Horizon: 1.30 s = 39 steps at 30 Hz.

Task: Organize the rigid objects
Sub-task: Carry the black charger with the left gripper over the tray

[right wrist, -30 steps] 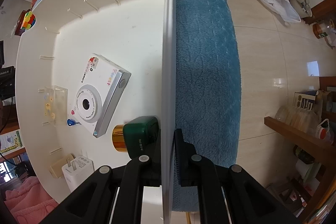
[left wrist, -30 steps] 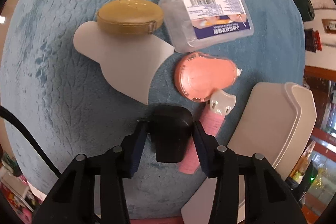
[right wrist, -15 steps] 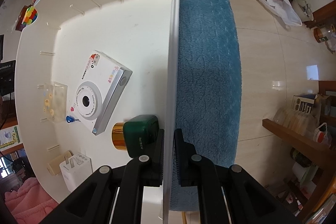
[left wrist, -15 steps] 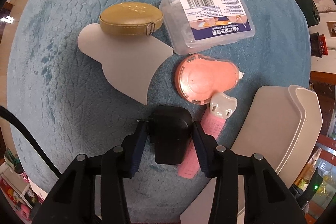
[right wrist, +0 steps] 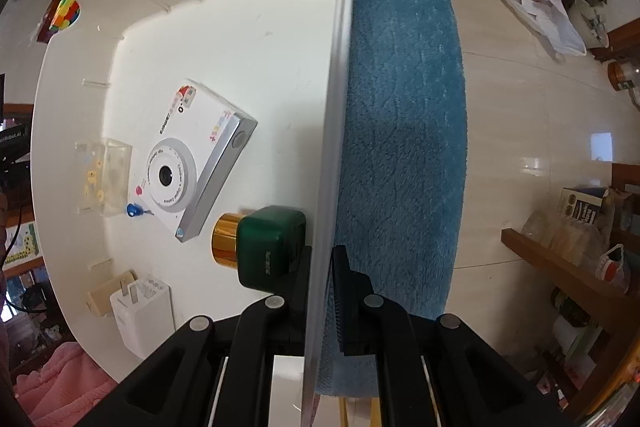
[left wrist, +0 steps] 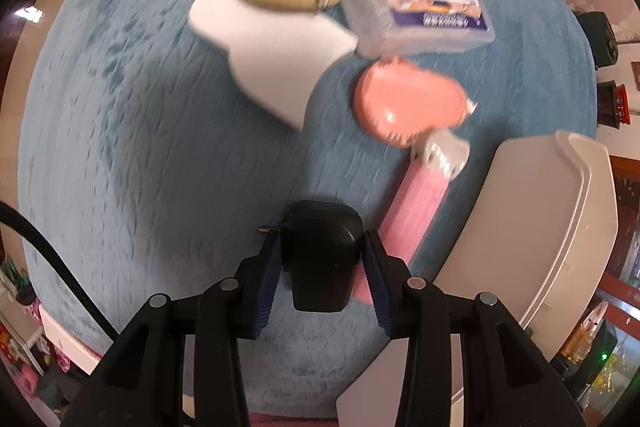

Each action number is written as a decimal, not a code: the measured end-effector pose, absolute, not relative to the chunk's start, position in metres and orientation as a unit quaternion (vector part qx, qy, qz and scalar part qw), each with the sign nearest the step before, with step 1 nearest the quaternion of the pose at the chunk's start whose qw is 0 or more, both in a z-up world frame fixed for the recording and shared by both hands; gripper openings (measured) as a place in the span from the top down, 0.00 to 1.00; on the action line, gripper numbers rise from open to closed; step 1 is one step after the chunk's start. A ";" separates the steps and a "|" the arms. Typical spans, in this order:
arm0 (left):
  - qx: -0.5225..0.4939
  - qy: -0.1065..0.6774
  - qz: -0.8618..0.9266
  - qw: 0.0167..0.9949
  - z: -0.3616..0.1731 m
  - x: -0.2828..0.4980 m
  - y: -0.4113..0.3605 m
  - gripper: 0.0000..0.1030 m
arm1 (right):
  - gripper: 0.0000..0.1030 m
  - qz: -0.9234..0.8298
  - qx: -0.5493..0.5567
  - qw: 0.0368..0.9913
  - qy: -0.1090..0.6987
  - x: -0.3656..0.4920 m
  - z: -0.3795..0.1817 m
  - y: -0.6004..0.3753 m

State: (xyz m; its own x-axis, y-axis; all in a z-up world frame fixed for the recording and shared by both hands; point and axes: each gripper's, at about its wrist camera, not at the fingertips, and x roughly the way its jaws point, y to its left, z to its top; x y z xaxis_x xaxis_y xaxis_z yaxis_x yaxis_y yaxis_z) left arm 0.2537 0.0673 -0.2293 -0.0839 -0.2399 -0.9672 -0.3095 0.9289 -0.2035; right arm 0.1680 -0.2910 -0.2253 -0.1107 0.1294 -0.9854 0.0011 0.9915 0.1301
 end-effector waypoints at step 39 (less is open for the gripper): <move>-0.070 0.632 -0.095 0.766 -0.084 0.159 -0.024 0.58 | 0.91 0.090 -0.008 0.662 0.744 0.167 -0.220 -0.278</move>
